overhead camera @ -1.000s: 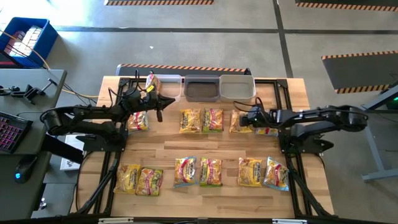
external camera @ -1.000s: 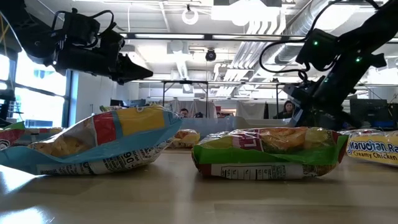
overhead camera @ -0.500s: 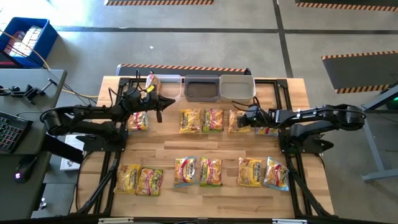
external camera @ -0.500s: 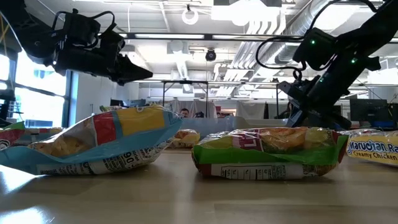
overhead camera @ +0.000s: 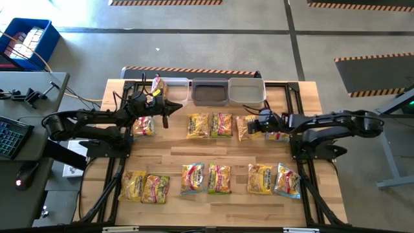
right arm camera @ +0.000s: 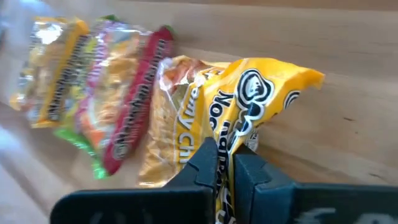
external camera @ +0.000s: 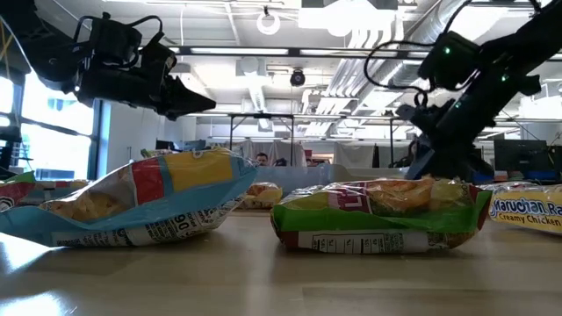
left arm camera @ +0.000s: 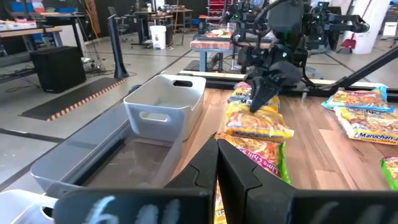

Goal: Sort Maruchan noodles
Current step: Put the top right yellow noodle pack into the gray bin

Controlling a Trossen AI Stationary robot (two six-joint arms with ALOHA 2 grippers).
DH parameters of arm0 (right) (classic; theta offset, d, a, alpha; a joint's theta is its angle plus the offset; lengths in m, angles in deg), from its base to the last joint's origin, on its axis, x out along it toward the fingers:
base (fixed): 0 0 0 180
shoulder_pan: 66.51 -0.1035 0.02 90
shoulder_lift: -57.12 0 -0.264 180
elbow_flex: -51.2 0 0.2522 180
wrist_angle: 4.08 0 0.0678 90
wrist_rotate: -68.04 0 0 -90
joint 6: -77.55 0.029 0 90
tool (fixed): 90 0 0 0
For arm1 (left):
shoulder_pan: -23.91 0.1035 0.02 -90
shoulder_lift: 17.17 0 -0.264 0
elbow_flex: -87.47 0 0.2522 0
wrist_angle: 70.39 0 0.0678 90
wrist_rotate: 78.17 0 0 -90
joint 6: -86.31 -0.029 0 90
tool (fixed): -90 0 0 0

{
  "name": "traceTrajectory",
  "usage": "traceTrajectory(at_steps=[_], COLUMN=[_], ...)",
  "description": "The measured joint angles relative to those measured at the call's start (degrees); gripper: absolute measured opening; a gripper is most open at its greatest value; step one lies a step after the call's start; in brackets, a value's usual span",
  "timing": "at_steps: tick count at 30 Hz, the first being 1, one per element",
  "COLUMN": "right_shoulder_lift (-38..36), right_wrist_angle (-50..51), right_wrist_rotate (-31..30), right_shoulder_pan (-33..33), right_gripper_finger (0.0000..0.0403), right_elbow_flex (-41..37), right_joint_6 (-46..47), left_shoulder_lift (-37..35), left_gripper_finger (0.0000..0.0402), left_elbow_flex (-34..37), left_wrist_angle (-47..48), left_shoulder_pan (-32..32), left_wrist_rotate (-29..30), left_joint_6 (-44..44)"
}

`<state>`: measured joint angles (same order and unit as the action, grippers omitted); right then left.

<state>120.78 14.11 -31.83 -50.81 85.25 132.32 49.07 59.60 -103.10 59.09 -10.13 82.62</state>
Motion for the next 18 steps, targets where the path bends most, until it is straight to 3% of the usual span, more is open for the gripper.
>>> traceTrajectory(at_steps=[5, 10, 18], right_shoulder_lift=[-2.88, -2.13, 8.72], right_wrist_angle=[8.86, 26.19, 49.53], right_wrist_rotate=[-1.02, -6.32, -12.72], right_shoulder_pan=[0.0, 1.37, 9.84], right_gripper_finger=[0.0002, 0.0002, 0.0002], right_elbow_flex=[7.87, 24.01, 49.55], right_joint_6=[-3.4, -7.06, -9.44], left_shoulder_lift=[0.0, 0.0, 0.0], left_gripper_finger=[0.0, 0.0, 0.0], left_elbow_flex=[0.0, 0.0, 0.0], left_wrist_angle=[0.02, 0.02, 0.04], left_shoulder_pan=[0.0, 0.0, 0.0], left_wrist_rotate=[0.0, 0.14, 0.2], left_joint_6=[0.0, 0.13, 0.59])
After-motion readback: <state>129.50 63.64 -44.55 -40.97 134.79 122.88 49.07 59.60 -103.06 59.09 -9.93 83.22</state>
